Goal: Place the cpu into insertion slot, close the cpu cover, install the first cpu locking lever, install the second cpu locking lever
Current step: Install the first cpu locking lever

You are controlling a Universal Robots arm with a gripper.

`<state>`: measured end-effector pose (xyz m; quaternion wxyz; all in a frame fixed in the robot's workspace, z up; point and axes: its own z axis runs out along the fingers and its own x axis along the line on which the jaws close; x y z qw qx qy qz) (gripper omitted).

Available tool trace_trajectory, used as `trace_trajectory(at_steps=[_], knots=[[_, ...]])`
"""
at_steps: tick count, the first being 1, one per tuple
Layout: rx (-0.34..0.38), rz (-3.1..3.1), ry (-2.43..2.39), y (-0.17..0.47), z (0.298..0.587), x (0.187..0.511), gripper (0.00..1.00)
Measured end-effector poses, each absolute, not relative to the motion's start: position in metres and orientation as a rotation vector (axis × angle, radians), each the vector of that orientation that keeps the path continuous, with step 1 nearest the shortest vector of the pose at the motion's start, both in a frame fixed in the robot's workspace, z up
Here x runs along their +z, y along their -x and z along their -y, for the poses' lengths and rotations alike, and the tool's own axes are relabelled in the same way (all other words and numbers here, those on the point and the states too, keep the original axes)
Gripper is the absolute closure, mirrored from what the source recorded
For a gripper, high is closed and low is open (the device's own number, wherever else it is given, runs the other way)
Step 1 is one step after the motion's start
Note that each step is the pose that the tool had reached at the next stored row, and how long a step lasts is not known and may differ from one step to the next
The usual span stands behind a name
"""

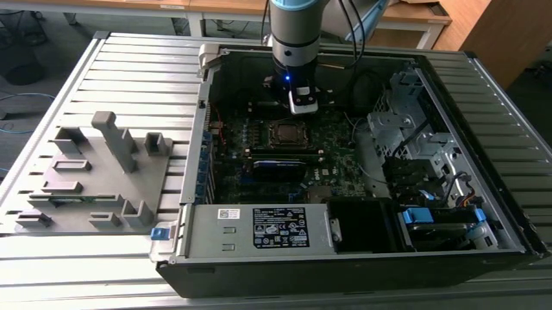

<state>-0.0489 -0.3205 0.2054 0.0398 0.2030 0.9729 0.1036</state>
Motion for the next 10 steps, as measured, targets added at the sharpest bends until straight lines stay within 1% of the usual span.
trace_trajectory(at_steps=[10], knots=[[0.313, -2.979, -0.621, 0.0488, 0.3184, 0.2045, 0.89]])
